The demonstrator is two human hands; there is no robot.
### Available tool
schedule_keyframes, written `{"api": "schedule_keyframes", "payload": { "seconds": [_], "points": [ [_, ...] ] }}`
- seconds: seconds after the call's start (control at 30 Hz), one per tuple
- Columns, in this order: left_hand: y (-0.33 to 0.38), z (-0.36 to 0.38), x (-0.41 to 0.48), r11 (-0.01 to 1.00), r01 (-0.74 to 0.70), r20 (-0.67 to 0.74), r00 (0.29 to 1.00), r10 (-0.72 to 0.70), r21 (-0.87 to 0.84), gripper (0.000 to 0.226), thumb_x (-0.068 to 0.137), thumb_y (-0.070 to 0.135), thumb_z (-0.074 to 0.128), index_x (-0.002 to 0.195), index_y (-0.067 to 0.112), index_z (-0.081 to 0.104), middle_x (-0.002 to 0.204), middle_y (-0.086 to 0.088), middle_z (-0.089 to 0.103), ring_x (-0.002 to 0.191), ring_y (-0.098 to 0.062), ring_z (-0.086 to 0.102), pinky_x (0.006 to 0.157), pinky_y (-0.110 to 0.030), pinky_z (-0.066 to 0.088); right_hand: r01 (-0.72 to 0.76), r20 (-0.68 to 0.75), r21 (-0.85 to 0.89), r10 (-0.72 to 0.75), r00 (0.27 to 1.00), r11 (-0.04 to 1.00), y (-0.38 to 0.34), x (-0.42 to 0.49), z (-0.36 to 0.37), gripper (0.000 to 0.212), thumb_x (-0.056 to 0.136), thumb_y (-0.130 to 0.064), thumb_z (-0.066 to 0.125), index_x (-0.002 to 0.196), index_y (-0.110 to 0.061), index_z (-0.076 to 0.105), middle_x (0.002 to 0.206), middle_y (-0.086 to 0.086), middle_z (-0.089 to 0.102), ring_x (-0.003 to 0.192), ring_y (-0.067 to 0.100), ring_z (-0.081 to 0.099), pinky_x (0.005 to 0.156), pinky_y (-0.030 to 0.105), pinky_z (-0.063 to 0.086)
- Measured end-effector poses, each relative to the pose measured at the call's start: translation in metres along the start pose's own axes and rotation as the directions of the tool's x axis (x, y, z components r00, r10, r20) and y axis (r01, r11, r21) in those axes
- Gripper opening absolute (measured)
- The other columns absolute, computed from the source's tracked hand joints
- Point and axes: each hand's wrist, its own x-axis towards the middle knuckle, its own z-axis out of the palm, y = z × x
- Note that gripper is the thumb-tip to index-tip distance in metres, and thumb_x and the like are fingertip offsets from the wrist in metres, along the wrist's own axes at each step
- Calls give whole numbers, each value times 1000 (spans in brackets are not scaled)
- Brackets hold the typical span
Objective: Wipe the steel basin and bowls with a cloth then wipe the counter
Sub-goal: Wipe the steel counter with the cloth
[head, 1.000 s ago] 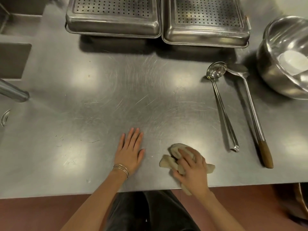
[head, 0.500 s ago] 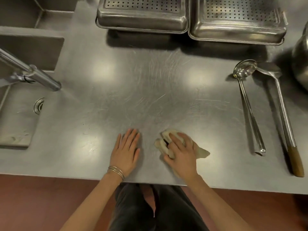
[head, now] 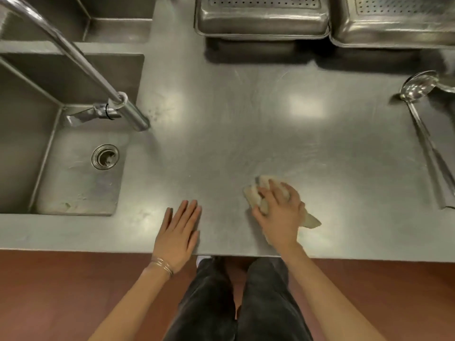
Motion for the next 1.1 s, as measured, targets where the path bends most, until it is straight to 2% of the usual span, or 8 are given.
{"api": "schedule_keyframes", "payload": {
  "seconds": [0.2,0.4,0.53,0.7,0.77,0.87,0.97,1.1],
  "points": [
    [-10,5,1,996,-84,42,995,86,-32,56,92,36,29,142,11,32,149,-7,33,140,-21,19,112,-49,15,295,25,-3,-294,955,956,37,-49,-6,37,86,-50,46,103,-25,68,126,-1,61,120,35,46,88,52,41],
    [-14,12,2,997,-77,60,995,77,-6,58,91,38,29,144,14,29,152,-3,28,142,-20,16,114,-48,11,-290,50,11,290,956,957,-34,44,11,56,85,-51,41,139,-37,35,144,2,40,129,36,31,101,53,31],
    [-14,11,1,997,-75,67,995,75,-4,57,92,38,29,145,16,26,152,-2,25,143,-18,11,113,-50,9,87,84,-15,-85,993,996,-74,-14,24,39,89,-44,43,127,-39,50,140,3,47,123,39,37,90,55,39],
    [-49,-2,-26,998,40,-21,999,-41,-47,55,90,33,31,142,16,33,150,-2,31,142,-17,13,115,-46,6,535,68,66,-538,840,843,-34,-49,15,34,89,-51,47,121,-42,53,134,-1,53,122,37,42,85,55,42],
    [-82,-11,-47,981,180,-88,978,-187,-73,60,88,34,33,144,15,26,152,-2,26,142,-17,10,116,-41,0,459,27,29,-459,888,888,-28,-11,15,39,84,-55,47,118,-39,57,131,0,56,120,38,44,85,54,44],
    [-125,-13,-67,941,329,-105,936,-336,-80,64,89,39,29,145,9,22,152,-9,23,143,-20,11,117,-41,2,59,-50,26,-58,997,998,-73,60,27,51,75,-56,41,116,-33,60,125,2,60,117,40,47,87,50,42],
    [-137,-4,-70,928,364,-68,927,-369,-76,66,89,43,28,142,4,30,150,-12,28,142,-23,15,116,-43,6,-134,-38,69,136,990,989,-133,97,44,50,76,-57,36,107,-31,65,122,-1,61,118,36,45,84,47,38],
    [-136,-2,-69,927,367,-82,925,-372,-74,66,87,42,29,141,4,33,149,-12,32,142,-23,17,116,-45,9,311,-58,3,-310,949,950,-175,32,57,34,79,-47,54,107,-33,66,125,-3,61,115,32,42,82,42,33]
  ]
}}
